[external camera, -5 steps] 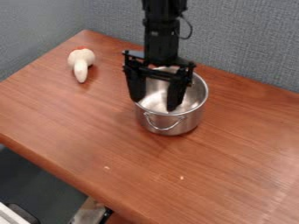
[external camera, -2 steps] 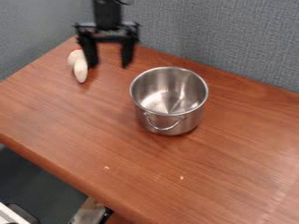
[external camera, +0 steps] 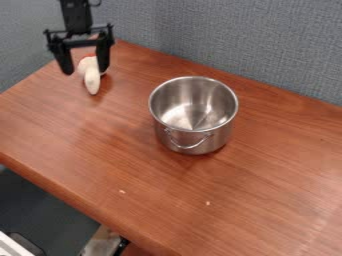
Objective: Put the mushroom in the metal pot
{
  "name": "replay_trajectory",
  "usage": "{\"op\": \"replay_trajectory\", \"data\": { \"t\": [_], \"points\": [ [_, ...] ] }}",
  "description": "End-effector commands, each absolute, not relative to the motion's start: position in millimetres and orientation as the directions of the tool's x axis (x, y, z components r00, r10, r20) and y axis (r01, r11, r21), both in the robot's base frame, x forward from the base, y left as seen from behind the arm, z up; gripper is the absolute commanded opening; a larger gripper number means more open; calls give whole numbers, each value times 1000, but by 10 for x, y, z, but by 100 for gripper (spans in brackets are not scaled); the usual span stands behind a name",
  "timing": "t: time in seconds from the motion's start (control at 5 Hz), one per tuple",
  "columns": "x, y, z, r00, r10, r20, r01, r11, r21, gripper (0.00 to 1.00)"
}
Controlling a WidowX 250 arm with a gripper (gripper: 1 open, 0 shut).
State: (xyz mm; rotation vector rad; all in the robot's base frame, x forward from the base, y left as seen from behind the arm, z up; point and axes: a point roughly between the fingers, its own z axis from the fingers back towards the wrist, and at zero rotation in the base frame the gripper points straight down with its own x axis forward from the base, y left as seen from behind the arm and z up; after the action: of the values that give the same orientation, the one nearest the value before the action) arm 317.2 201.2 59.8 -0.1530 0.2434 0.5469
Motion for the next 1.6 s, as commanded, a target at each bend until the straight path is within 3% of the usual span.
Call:
{"op": "replay_trajectory", "data": {
  "t": [0.0, 0.4, 0.8, 1.0, 1.4],
  "points": [
    [3270, 2274, 638, 831, 518, -202, -537, 842, -50, 100],
    [3363, 2322, 566, 860, 459, -223, -478, 878, -36, 100],
    [3420, 2569, 706, 816, 553, -168, -559, 829, 10, 100],
    [3330, 2595, 666, 865, 476, -156, -480, 877, 13, 100],
    [3120, 2585, 770, 943, 312, -113, -314, 949, 3, 100]
  ]
}}
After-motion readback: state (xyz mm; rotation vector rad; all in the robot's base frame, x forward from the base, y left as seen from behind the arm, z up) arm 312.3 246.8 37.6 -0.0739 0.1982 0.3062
